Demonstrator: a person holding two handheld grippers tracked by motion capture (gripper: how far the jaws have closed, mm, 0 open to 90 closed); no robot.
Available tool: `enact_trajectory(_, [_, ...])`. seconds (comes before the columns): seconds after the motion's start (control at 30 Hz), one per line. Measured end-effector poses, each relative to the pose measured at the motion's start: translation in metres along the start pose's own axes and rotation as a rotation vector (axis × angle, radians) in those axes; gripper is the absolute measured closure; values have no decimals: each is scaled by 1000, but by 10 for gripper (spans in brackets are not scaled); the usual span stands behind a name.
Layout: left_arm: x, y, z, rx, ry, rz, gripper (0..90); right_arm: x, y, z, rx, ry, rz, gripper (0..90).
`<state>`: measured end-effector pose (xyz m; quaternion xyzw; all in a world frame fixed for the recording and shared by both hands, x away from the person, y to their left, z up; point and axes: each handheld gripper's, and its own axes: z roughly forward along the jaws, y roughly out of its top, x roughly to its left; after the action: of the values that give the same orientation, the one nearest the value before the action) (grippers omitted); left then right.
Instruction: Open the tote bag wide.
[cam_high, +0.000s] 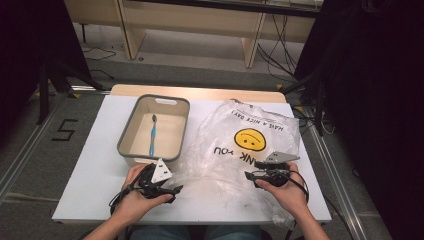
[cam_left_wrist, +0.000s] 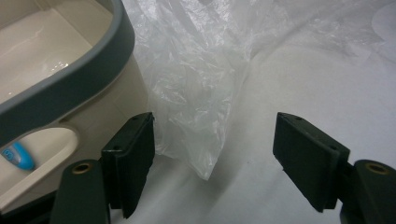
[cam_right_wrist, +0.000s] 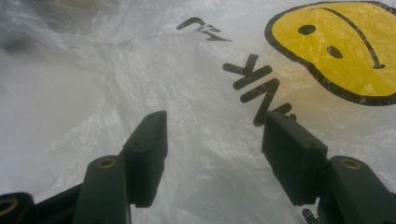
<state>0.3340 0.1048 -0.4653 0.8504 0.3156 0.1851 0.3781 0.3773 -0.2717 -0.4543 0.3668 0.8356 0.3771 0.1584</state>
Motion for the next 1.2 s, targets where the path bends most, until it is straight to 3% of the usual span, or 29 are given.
enact_trajectory(0.9, [0, 0, 0, -1, 3, 0, 291, 2, 1, 0, -6, 12, -5, 413])
enact_trajectory(1.2, [0, 1, 1, 0, 4, 1, 291, 8, 9, 5, -38, 42, -23, 412])
